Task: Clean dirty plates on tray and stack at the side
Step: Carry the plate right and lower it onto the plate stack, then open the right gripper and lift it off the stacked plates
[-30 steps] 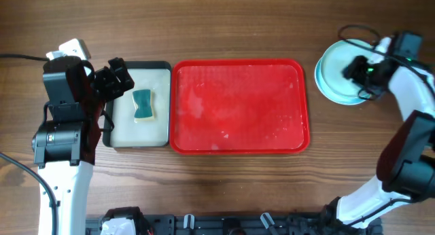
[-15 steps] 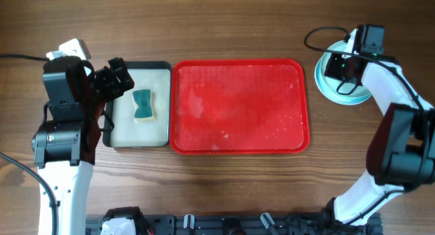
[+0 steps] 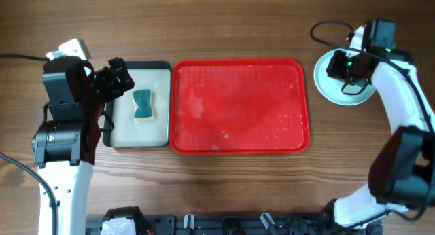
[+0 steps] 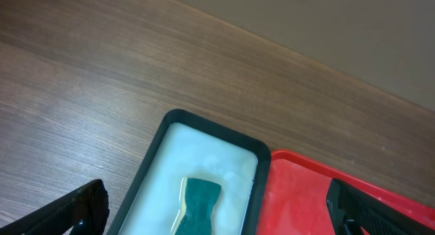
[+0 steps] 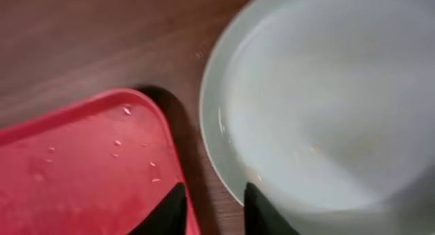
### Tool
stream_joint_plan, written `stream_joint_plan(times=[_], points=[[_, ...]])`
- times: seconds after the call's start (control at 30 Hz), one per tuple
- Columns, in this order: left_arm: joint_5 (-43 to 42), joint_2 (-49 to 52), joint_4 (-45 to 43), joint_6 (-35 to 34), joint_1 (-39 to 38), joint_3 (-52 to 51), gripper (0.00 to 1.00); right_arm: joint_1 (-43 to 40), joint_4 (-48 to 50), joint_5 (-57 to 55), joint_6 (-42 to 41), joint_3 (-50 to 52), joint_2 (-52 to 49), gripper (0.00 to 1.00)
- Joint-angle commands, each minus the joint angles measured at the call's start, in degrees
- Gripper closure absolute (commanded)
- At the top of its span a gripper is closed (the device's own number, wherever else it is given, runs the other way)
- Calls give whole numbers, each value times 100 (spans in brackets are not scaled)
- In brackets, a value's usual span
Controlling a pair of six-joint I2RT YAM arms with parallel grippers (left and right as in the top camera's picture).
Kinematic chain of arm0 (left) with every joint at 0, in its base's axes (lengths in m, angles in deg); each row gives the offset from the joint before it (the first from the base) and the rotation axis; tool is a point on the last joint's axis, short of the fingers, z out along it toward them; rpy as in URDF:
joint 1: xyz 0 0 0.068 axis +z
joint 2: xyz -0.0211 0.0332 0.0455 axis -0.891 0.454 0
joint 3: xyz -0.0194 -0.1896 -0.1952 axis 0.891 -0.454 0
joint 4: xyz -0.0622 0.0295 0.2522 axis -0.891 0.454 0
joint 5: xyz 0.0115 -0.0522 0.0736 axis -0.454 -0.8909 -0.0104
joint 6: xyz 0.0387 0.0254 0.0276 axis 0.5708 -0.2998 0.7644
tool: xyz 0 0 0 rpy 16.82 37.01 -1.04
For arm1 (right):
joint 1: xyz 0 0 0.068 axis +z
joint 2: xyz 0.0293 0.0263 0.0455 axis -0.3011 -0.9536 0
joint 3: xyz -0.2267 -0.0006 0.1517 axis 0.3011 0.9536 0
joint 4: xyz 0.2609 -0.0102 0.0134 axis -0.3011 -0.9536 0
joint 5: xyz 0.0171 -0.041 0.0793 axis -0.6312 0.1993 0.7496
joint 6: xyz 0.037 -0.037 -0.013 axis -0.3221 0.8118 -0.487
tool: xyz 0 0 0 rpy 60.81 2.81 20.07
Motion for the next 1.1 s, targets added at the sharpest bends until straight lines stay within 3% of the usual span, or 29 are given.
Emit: stream_joint_plan(times=[0.0,0.13,0.17,0.2,1.07], points=[[55,-9,-2,-48,37,79,0,107,-81,455,640,-94,149,65],[55,-9,-2,-48,37,79,0,807,-50,68,1891,-92,149,62],[55,-9,0,-48,37,79,0,979,-44,-214,1954,-92,149,44],[55,-9,-2,-48,37,79,0,1099,-50,-291,1956,-92,149,0],[55,-9,-2,-48,37,79,0,1338,-46,-291,1945,-92,149,0]])
